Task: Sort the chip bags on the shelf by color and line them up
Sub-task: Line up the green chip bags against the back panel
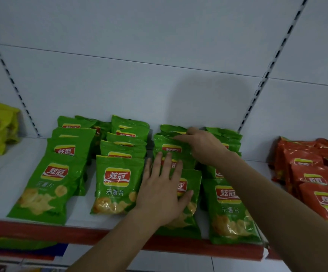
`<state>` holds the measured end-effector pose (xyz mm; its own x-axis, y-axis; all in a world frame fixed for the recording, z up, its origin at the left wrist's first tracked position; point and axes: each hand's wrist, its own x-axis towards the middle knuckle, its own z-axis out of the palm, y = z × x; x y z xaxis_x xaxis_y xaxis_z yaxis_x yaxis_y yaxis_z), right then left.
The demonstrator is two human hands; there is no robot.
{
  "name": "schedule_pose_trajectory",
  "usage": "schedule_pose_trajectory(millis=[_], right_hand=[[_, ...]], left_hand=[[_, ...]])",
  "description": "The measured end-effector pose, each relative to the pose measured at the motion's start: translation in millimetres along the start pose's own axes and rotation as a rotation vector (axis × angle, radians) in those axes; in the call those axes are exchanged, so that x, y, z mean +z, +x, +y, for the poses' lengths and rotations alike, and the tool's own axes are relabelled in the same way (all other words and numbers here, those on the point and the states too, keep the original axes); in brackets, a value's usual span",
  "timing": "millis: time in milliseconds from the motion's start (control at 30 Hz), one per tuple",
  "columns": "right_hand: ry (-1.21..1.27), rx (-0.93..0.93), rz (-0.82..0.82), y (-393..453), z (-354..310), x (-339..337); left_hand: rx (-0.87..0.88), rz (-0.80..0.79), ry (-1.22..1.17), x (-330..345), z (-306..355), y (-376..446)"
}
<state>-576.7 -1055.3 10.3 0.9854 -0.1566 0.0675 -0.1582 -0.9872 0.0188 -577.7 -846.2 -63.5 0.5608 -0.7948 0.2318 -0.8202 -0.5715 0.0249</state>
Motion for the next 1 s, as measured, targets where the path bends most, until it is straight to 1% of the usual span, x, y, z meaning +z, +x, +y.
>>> schedule_pose_trajectory(millis=[100,167,333,367,467,500,633,733,833,900,1000], right_hand=[[-0.005,-0.027,-0.083,-1,-5,9],[-0.037,-0.053,-0.101,0,-5,10],[-0.079,-0.064,-0.07,6,2,7],[-0.073,-0.062,-0.036,7,3,7],[-0.059,-0.006,0.149,12,8,6],[-0.076,0.014,0.164,15,7,6],[-0.124,0.006,0.059,19,0,11],[-0.085,0.005,0.131,20,0,13],[-0.111,0.071,0.171,22,3,14],[-0.129,0.09,0.166,24,7,13],[-0.158,0.068,0.13,26,6,9]], left_hand=[[-0.009,0.009,0.017,1,0,1],[-0.006,0.023,0.02,1,0,2],[-0.01,0.074,0.017,-2,3,10],[-0.011,0.076,0.017,-1,3,11],[-0.009,0.063,0.023,5,4,15],[-0.012,0.057,0.024,7,4,16],[-0.013,0.052,0.033,12,5,16],[-0.02,0.069,0.019,14,5,15],[-0.027,0.087,0.03,14,6,15],[-0.027,0.094,0.043,13,6,15],[-0.026,0.087,0.05,14,5,16]])
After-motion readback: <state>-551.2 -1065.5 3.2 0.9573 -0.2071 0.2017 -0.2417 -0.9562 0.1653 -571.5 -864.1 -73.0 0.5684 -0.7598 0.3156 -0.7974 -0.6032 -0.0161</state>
